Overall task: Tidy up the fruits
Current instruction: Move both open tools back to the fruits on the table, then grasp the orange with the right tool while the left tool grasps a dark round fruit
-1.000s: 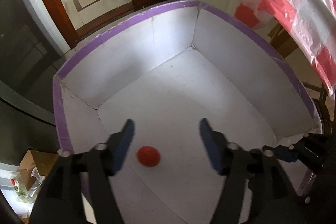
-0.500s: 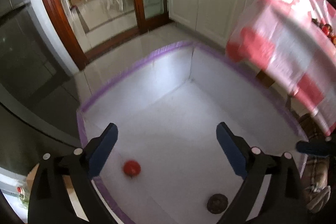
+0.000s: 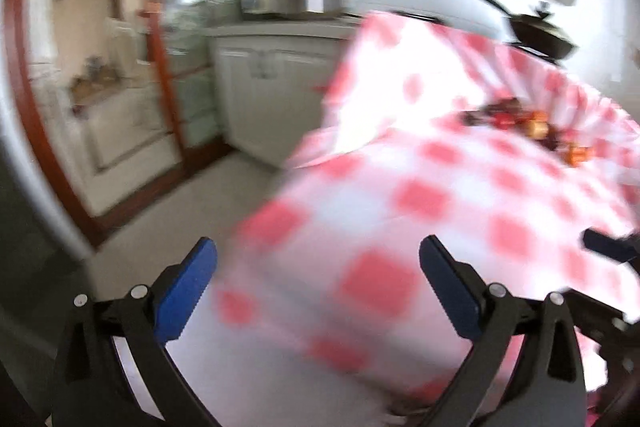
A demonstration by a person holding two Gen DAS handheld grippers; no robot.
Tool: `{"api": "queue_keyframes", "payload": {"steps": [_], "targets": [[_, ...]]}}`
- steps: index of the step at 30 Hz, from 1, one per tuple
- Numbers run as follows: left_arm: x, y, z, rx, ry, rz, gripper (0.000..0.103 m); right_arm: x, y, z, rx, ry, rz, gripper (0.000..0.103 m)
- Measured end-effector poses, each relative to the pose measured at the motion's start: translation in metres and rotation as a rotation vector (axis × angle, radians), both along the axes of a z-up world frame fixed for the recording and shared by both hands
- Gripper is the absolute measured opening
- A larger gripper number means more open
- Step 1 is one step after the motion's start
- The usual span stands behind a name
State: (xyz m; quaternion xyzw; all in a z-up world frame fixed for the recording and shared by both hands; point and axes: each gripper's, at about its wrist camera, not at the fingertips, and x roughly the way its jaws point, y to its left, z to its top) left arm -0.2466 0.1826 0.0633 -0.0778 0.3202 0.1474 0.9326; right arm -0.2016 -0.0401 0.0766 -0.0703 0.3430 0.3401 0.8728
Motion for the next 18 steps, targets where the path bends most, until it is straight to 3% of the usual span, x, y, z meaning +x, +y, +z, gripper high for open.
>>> {"api": "queue_keyframes", "payload": {"steps": [5, 9, 15, 18], "targets": [[0.099, -0.063, -0.006, -0.116, 0.028, -0.154, 0.101, 0.078, -0.087, -0.013, 0.097, 0.078, -0.324, 0.087], [0.167, -0.112, -0.024, -0.196, 0.053, -0.243, 0.101, 0.148, -0.154, -0.033, 0.091, 0.124, -0.546, 0.087], [0.245, -0.148, -0.038, -0.256, 0.056, -0.298, 0.101, 0.224, -0.224, -0.054, 0.121, 0.206, -0.715, 0.087], [0.257, -0.146, -0.050, -0.318, 0.067, -0.276, 0.101, 0.255, -0.231, -0.061, 0.127, 0.225, -0.703, 0.087]]}}
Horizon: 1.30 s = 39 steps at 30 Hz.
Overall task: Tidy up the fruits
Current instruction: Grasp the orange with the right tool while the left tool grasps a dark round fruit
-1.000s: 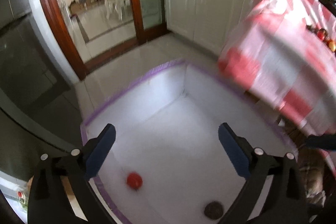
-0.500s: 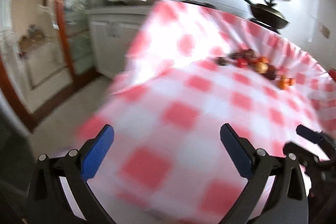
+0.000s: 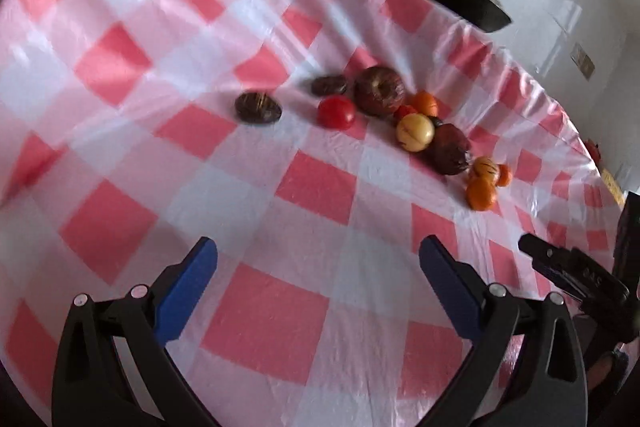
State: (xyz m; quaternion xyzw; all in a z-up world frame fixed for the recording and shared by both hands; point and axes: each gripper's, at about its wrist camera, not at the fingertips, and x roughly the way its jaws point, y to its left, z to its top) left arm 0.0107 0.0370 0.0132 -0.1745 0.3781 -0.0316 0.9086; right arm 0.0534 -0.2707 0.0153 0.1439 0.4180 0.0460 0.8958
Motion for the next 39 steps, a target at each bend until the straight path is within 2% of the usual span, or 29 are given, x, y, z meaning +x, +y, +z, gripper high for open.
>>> {"api": "queue_keyframes", "payload": {"steps": [1, 4, 9, 10, 14, 16, 17, 18, 23, 28, 35, 36, 38, 39], "targets": [[0.002, 0.002, -0.001, -0.010, 0.021, 0.011, 0.101, 0.002, 0.003, 0.002, -0.004, 0.001, 0.010, 0.087], [-0.002, 0.008, 0.000, -0.033, -0.005, 0.019, 0.101, 0.021, 0.016, 0.002, -0.023, 0.006, 0.046, 0.086], [-0.003, 0.009, -0.001, -0.034, -0.018, 0.020, 0.101, 0.050, 0.034, 0.003, -0.053, 0.007, 0.060, 0.078], [-0.003, 0.008, 0.000, -0.029, -0.024, 0.018, 0.101, 0.056, 0.039, 0.001, -0.078, 0.013, 0.061, 0.072], [-0.003, 0.007, 0.000, -0.020, -0.023, 0.017, 0.101, 0.068, 0.049, -0.001, -0.153, 0.016, 0.046, 0.063], [-0.003, 0.008, 0.000, -0.024, -0.017, 0.022, 0.101, 0.068, 0.053, -0.001, -0.184, 0.017, 0.039, 0.049], [-0.003, 0.009, -0.001, -0.028, -0.011, 0.023, 0.101, 0.069, 0.053, -0.002, -0.190, 0.018, 0.025, 0.045], [-0.002, 0.010, -0.001, -0.032, -0.003, 0.023, 0.101, 0.068, 0.051, -0.002, -0.185, 0.017, 0.017, 0.042], [0.008, 0.020, -0.003, -0.070, 0.015, 0.057, 0.101, 0.068, 0.035, -0.005, -0.073, 0.001, 0.011, 0.042], [0.066, 0.025, 0.001, 0.100, 0.075, 0.095, 0.101, 0.069, 0.028, -0.006, -0.007, -0.009, 0.011, 0.042], [0.137, 0.027, 0.000, 0.227, 0.129, 0.126, 0.089, 0.069, 0.025, -0.007, 0.014, -0.012, 0.011, 0.042], [0.144, 0.028, -0.002, 0.237, 0.141, 0.134, 0.083, 0.069, 0.025, -0.007, 0.013, -0.012, 0.011, 0.042], [0.148, 0.027, -0.002, 0.288, 0.148, 0.127, 0.057, 0.070, 0.025, -0.008, 0.017, -0.013, 0.010, 0.042], [0.147, 0.025, -0.002, 0.308, 0.145, 0.121, 0.053, 0.069, 0.025, -0.008, 0.018, -0.013, 0.010, 0.042]]}}
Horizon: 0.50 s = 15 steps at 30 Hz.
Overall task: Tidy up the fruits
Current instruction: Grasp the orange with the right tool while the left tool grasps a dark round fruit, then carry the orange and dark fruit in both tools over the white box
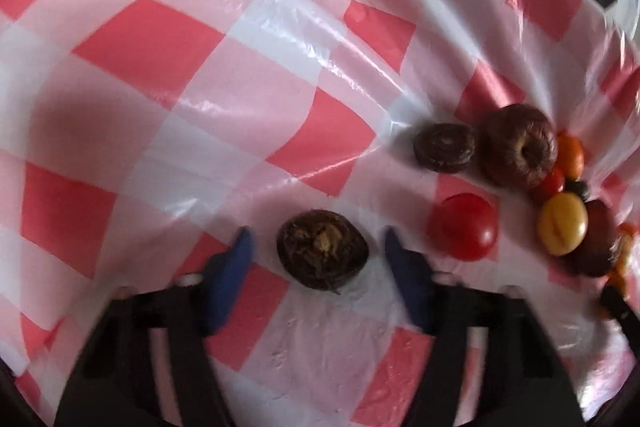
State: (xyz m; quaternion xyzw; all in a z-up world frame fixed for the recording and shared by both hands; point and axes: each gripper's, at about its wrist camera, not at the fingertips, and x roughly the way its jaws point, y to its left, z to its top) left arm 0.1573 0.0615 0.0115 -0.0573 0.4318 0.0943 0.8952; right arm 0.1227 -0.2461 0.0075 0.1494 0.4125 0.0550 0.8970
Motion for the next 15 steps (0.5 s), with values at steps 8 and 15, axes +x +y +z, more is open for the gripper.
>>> {"api": "queue_keyframes", "payload": {"steps": [8, 15], "targets": [[-0.031, 0.017, 0.004, -0.109, -0.055, -0.050, 0.044, -0.001, -0.001, -0.001, 0.007, -0.005, 0.000, 0.042], [-0.027, 0.026, 0.002, -0.148, -0.059, -0.050, 0.044, -0.002, -0.003, -0.001, 0.029, -0.004, 0.000, 0.042]]}}
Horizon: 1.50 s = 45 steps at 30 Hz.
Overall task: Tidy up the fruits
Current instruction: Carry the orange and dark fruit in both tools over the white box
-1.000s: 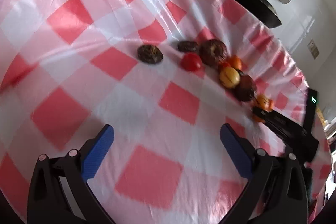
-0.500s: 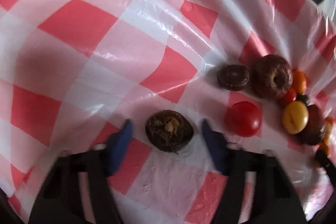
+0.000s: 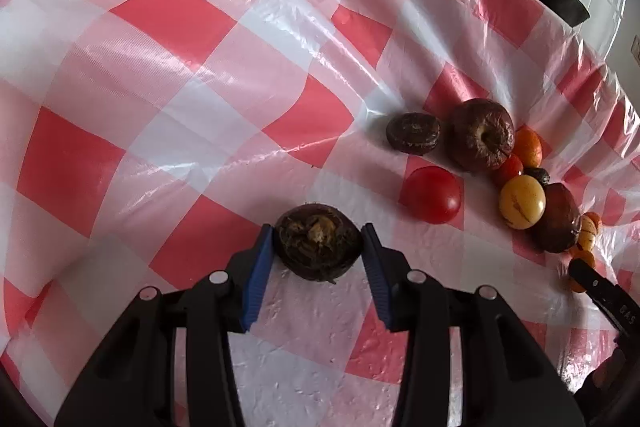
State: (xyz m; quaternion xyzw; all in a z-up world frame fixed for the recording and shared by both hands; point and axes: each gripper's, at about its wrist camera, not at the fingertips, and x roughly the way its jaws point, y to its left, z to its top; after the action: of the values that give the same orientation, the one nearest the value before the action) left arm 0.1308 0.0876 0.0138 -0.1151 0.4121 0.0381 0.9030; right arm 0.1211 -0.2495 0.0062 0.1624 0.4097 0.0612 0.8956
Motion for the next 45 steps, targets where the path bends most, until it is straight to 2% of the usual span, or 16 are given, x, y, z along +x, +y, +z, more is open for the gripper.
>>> {"api": "queue_keyframes", "payload": {"steps": [5, 9, 12, 15, 20, 25, 33, 45], "targets": [[-0.005, -0.001, 0.004, -0.063, -0.024, 0.015, 0.044, 0.000, -0.002, 0.000, 0.014, -0.001, -0.002, 0.042], [-0.020, 0.007, 0.012, -0.107, -0.095, 0.054, 0.044, 0.000, -0.002, 0.001, 0.025, -0.003, -0.002, 0.042], [-0.055, 0.005, 0.013, -0.136, -0.092, 0.082, 0.044, -0.002, -0.004, 0.002, 0.032, -0.008, -0.013, 0.042], [-0.102, 0.000, 0.018, -0.123, -0.100, 0.087, 0.044, -0.012, -0.006, 0.006, 0.038, -0.038, -0.021, 0.042], [-0.185, 0.001, 0.026, -0.061, -0.141, 0.058, 0.044, -0.058, 0.005, 0.005, 0.094, -0.007, -0.025, 0.042], [-0.241, 0.016, 0.028, -0.027, -0.151, 0.048, 0.044, -0.123, 0.053, 0.017, 0.108, -0.031, 0.071, 0.042], [-0.307, 0.042, 0.022, 0.041, -0.149, 0.051, 0.044, -0.204, 0.134, 0.034, 0.007, -0.076, 0.265, 0.042], [-0.367, 0.088, 0.010, 0.054, -0.149, 0.112, 0.044, -0.262, 0.217, 0.026, -0.087, -0.072, 0.486, 0.042]]}}
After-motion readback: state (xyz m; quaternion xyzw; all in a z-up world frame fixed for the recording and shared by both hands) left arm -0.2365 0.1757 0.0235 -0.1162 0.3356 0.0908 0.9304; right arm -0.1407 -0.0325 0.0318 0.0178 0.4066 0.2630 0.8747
